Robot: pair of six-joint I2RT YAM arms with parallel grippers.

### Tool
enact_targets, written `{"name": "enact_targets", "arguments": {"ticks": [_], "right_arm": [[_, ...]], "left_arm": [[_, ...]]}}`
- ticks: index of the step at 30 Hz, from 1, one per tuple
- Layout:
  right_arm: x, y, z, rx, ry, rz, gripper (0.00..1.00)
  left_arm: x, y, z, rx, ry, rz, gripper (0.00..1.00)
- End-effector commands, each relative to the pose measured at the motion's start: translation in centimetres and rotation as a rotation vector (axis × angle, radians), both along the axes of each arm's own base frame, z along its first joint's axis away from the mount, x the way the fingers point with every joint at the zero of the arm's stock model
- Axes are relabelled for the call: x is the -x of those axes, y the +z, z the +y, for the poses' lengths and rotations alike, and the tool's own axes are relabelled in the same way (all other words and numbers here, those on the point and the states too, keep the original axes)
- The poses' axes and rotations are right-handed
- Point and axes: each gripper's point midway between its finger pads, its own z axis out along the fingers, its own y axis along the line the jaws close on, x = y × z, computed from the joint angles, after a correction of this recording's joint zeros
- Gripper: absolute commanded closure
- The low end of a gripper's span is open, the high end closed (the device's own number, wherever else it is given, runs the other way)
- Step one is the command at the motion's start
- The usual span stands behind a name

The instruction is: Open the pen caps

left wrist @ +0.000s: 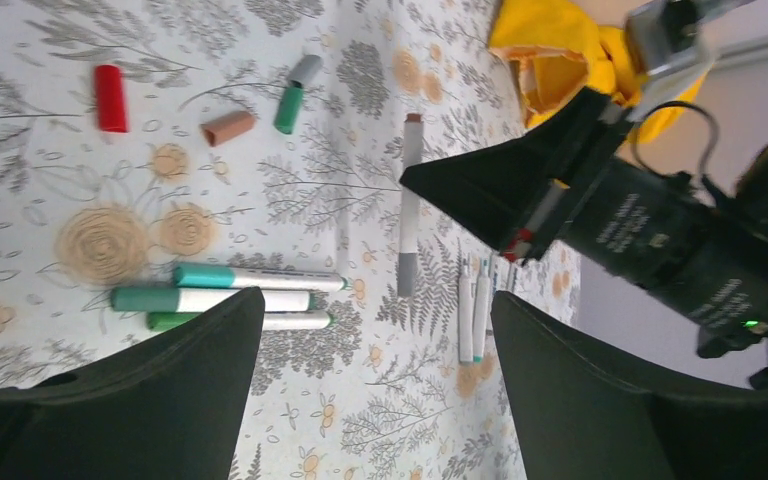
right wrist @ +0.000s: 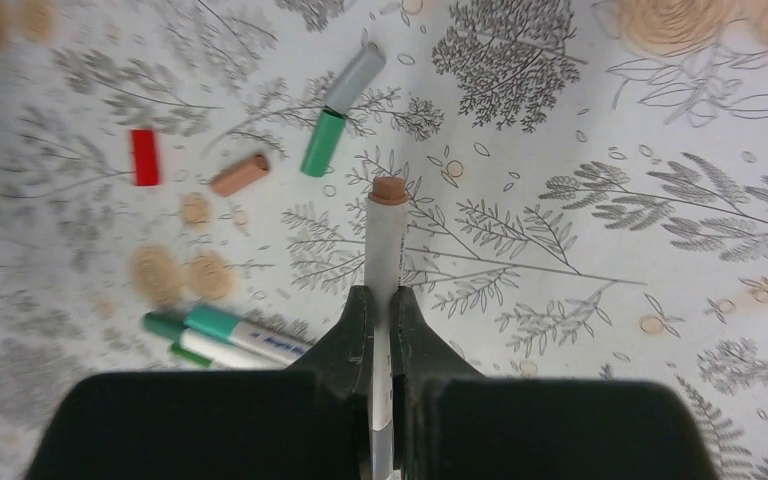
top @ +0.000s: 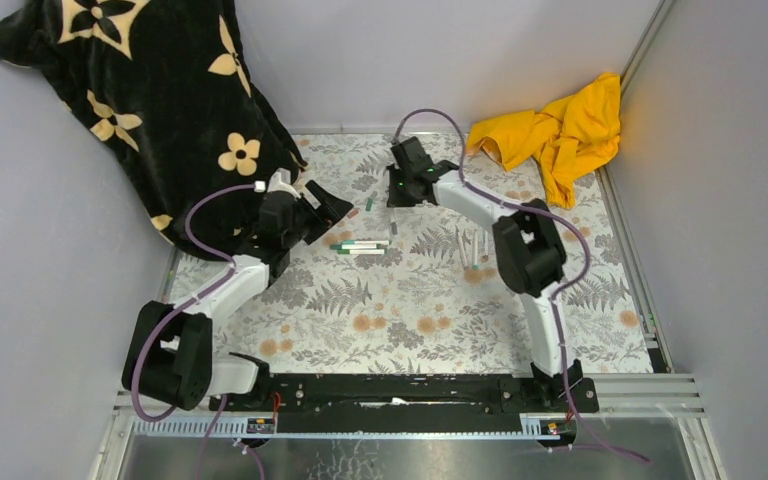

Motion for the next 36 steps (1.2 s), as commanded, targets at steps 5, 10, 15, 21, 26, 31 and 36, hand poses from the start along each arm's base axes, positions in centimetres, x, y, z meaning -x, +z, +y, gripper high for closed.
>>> {"name": "enact_targets", "arguments": {"ticks": [5,10,15,21,26,31,36], "right_arm": [[-1.2,13.0,-0.7,-0.418,-0.048,-0.163,1.00],[-0.5,15.1,-1.2,-0.533,-0.055,-0.158,1.00],[-0.1,16.0,-1.2,-0.609,-0.052,-0.160,1.00],[0.7,15.9,-0.9,-0.671,-0.040,-0.130,1.00],[1.2,16.4,-1.0,-0.694,-0.030,-0.128,1.00],[1.7,16.5,-0.8,-0.720,-0.017,-0.114,1.00],[2.2,16.8,-0.8,-0.737,-0.008,-0.111,1.00]], "left_arm": [[0.0,3.1,-4.5,0.104,-0.196,-0.178,0.09],[0.3,4.2,-7.0,0.175,-0.281,-0.226,0.10],[1.1,5.8,-9.1,0.267,-0.362,-0.289,0.12],[1.4,6.4,-10.7,0.327,-0.437,-0.310,0.16],[1.3,5.7,-11.1,0.316,-0.465,-0.278,0.18],[1.1,5.0,-11.2,0.312,-0.466,-0.265,0.18],[0.8,5.1,-11.4,0.311,-0.458,-0.269,0.19]]}}
